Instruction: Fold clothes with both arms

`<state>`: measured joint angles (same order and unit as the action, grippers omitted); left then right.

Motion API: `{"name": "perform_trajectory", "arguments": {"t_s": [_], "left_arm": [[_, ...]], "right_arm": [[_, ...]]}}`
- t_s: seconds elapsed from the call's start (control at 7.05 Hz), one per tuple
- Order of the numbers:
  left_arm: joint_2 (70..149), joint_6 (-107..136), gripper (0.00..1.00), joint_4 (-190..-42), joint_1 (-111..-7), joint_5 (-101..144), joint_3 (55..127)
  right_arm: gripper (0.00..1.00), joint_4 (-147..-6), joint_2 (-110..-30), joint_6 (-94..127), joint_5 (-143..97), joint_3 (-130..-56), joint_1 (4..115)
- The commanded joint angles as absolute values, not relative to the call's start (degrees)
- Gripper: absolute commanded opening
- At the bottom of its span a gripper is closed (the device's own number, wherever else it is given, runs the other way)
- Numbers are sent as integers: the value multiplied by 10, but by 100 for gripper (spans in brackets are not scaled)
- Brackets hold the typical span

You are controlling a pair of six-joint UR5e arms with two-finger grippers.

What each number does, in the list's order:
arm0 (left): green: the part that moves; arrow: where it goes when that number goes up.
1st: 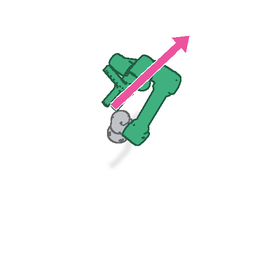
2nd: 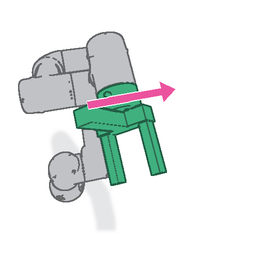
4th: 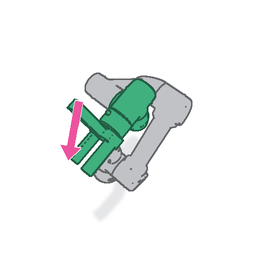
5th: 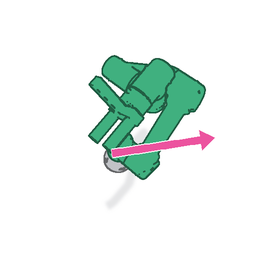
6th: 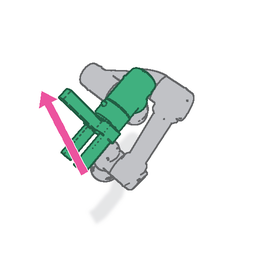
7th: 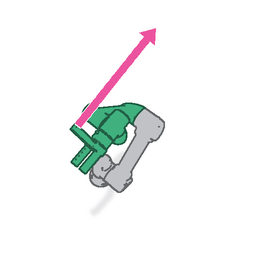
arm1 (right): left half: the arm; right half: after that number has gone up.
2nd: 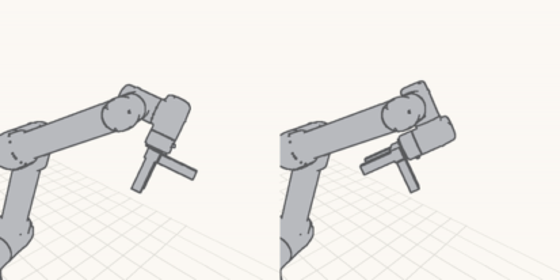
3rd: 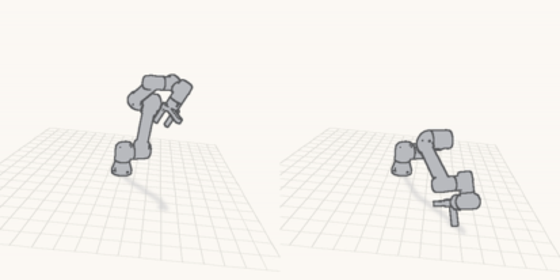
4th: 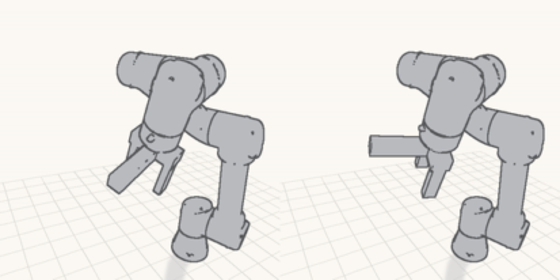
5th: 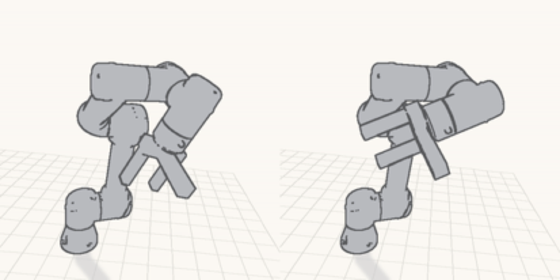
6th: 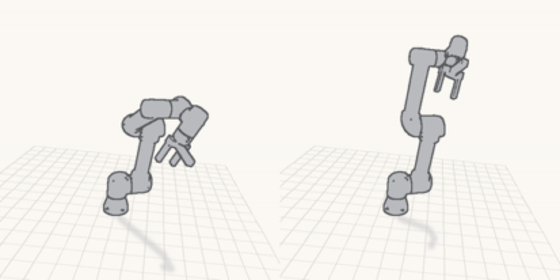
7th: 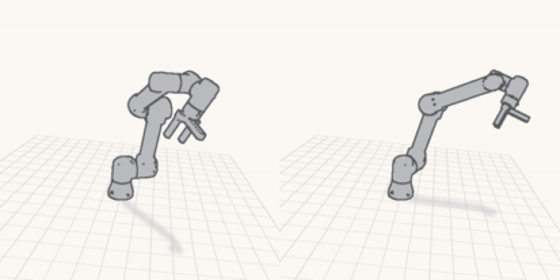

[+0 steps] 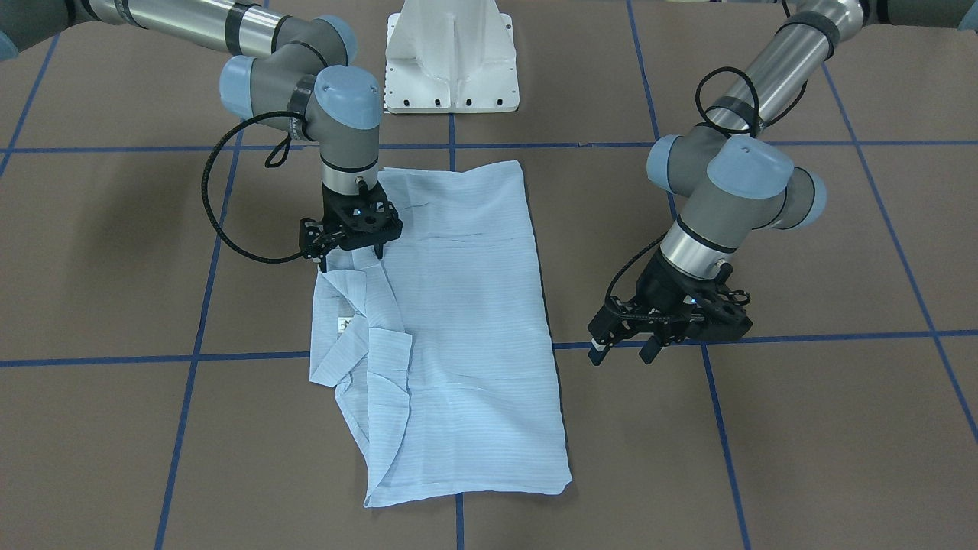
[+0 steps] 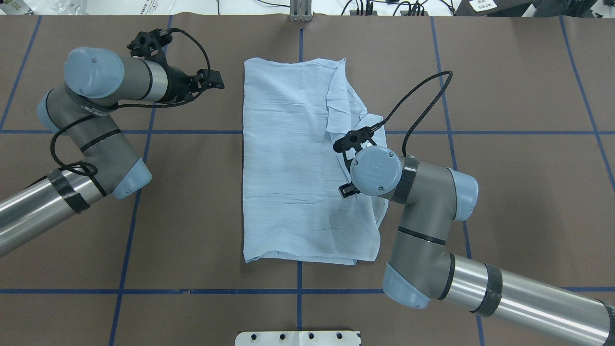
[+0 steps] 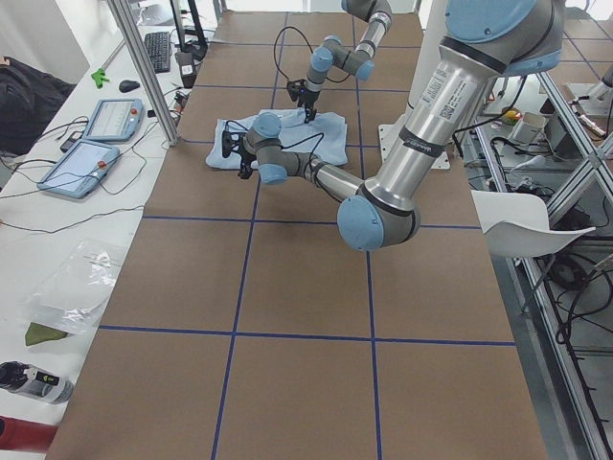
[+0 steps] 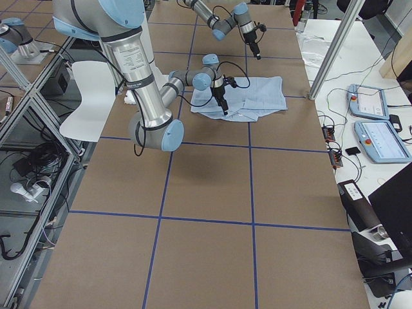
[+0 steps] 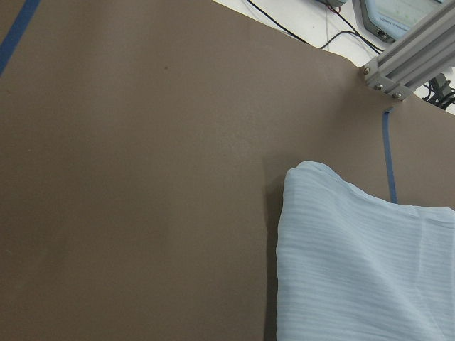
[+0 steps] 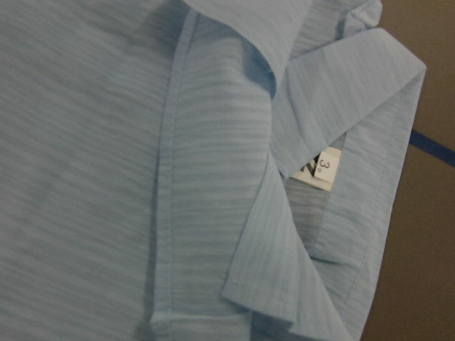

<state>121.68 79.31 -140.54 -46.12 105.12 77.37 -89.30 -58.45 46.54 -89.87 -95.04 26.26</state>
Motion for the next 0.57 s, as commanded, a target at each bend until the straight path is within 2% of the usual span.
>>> {"name": "perform_trajectory", "arguments": {"t_s": [0.0,0.43], "left_arm": [[1218,795,100,-1405,-459,1051,773],[1225,796,100,-1405,-458,1050,771]], "right_arm": [[100,-892,-599,441,-903,-953,285],[100,-888,-659,363,-936,-978,354]]}}
